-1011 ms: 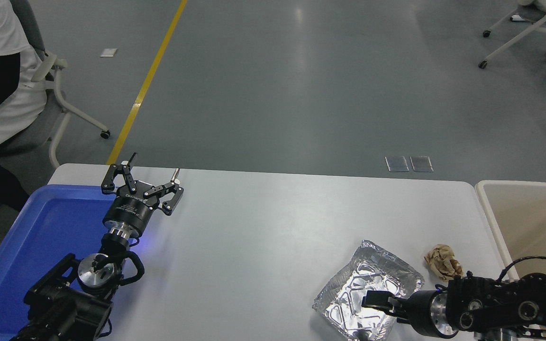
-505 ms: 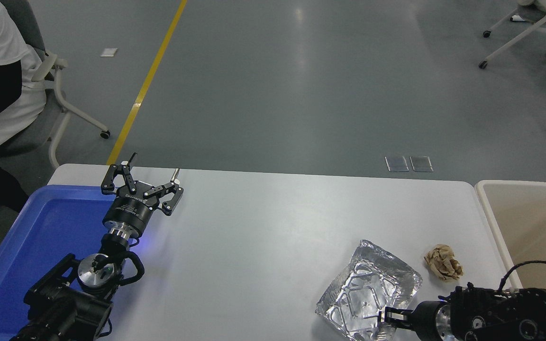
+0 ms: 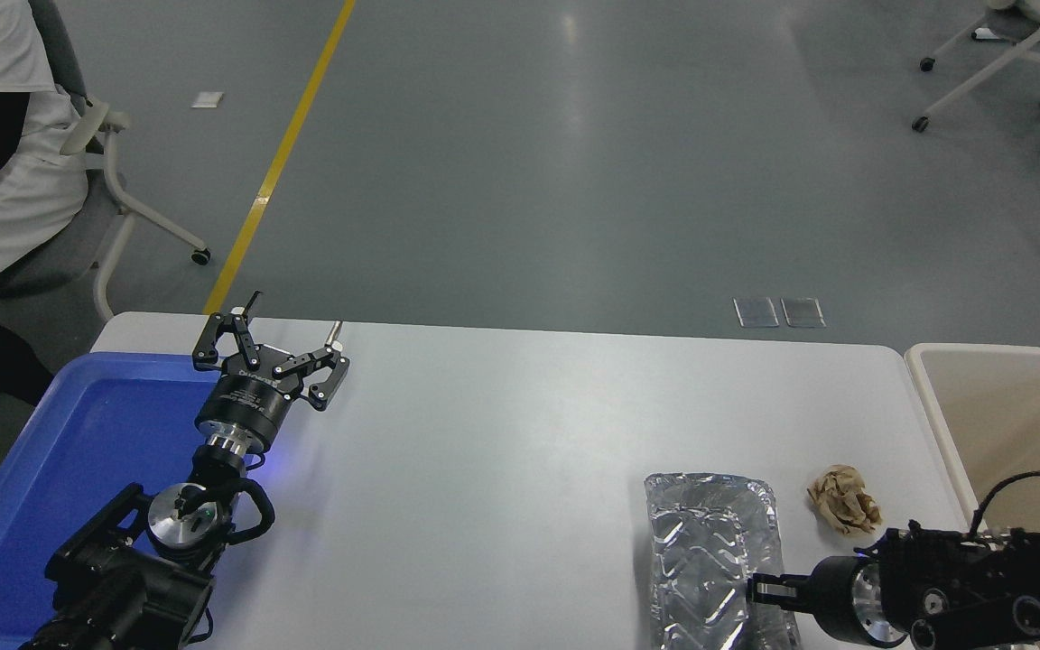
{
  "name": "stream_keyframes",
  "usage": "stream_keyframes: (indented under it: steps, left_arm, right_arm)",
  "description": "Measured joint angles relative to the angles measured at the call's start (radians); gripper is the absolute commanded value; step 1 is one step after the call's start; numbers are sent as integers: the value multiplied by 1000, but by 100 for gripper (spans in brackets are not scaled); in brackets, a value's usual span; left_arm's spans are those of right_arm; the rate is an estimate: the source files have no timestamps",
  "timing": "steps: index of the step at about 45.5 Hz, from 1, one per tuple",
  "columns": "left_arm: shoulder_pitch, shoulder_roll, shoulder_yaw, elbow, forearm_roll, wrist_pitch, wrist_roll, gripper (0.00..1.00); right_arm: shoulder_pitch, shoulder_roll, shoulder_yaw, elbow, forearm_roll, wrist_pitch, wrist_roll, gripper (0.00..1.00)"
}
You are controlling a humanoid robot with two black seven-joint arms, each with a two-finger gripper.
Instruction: Pick up foil plate and place in dustbin
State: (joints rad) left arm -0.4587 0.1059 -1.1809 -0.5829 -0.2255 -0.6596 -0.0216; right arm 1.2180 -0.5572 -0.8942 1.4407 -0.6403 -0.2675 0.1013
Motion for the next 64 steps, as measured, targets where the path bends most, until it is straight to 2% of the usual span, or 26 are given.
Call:
stream_keyframes:
  steps: [9,36,50,64]
  left_arm:
    - [0,0,0,0,0,0,0,99]
    - [0,0,0,0,0,0,-1,99]
    - [0,0,0,0,0,0,-1,99]
    - [0,0,0,0,0,0,-1,99]
  right_arm:
    - [241,-23,-121,57,7,84,16,0]
    - [916,-113,-290,86,9,650,31,0]
    - [1081,-139,-312,78,-14,903,35,0]
    - [1123,-143,-309,66,-26,1017,35,0]
